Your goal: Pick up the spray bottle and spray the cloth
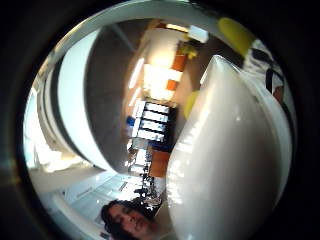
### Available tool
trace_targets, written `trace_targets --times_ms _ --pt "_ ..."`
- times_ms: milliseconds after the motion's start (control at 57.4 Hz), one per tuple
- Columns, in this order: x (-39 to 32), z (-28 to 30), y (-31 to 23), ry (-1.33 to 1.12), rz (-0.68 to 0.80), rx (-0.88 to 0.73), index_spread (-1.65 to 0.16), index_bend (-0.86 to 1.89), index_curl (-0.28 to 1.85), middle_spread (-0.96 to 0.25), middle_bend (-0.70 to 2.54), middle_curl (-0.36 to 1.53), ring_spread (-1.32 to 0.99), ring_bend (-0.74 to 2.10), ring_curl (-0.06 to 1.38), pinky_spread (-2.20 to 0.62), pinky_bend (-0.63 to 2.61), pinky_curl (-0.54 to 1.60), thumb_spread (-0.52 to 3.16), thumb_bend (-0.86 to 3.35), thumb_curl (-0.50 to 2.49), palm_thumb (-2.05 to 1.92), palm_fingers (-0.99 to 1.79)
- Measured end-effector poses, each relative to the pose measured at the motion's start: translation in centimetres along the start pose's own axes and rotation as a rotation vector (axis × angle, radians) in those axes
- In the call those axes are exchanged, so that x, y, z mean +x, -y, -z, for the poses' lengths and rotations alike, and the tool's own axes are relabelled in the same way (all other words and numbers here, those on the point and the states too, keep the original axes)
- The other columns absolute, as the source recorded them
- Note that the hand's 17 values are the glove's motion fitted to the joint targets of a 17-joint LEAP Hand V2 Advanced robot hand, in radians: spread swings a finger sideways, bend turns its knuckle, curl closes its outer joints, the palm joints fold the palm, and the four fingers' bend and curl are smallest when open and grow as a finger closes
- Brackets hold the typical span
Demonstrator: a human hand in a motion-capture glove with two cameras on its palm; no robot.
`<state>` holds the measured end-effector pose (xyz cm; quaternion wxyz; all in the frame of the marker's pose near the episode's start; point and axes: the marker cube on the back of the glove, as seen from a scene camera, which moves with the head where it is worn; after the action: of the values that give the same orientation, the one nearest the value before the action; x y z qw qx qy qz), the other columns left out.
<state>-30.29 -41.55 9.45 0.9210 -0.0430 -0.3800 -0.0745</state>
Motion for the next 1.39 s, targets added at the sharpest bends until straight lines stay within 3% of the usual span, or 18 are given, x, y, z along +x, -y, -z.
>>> trace_targets --times_ms 174,435,679,801,888,992,1045,1132,1393 --pt "0.0 -8.0 3.7 0.152 0.153 0.104 -0.23 0.28 0.59 -0.16 0.59 0.55 -0.19 0.68 0.48 -0.27 0.43 0.43 0.39 -0.03 0.82 0.96 1.35" --pt "4.6 -15.2 8.3 0.125 0.119 0.166 -0.24 0.28 0.60 -0.16 0.59 0.55 -0.19 0.68 0.48 -0.27 0.43 0.43 0.38 -0.03 0.82 0.97 1.35" --pt "6.3 -16.2 8.7 0.135 0.103 0.169 -0.24 0.27 0.60 -0.16 0.60 0.55 -0.19 0.68 0.48 -0.27 0.43 0.43 0.38 -0.03 0.83 0.97 1.35" --pt "6.6 -16.8 7.9 0.132 0.105 0.096 -0.24 0.27 0.60 -0.15 0.60 0.55 -0.19 0.67 0.48 -0.27 0.42 0.43 0.38 -0.03 0.83 0.97 1.35" --pt "6.6 -16.0 8.7 0.150 0.095 0.151 -0.24 0.28 0.61 -0.15 0.60 0.55 -0.19 0.68 0.48 -0.27 0.42 0.42 0.38 -0.03 0.83 0.96 1.35" --pt "6.1 -15.9 7.3 0.213 0.076 -0.017 -0.25 0.26 0.61 -0.15 0.61 0.55 -0.19 0.68 0.48 -0.27 0.42 0.43 0.39 -0.03 0.83 0.96 1.34" --pt "6.8 -15.8 6.6 0.141 0.064 -0.115 -0.26 0.21 0.60 -0.14 0.60 0.55 -0.18 0.66 0.48 -0.26 0.45 0.43 0.43 -0.04 0.82 0.94 1.29" --pt "7.7 -14.9 5.7 -0.003 0.051 -0.132 -0.26 0.13 0.57 -0.10 0.56 0.53 -0.13 0.56 0.44 -0.14 0.36 0.41 0.63 -0.05 0.77 0.89 0.97" --pt "10.3 -7.4 -1.9 -0.589 0.175 -0.302 -0.31 0.09 0.40 0.00 0.35 0.44 -0.05 0.42 0.40 0.12 0.28 0.38 0.99 -0.06 0.58 0.55 0.50"
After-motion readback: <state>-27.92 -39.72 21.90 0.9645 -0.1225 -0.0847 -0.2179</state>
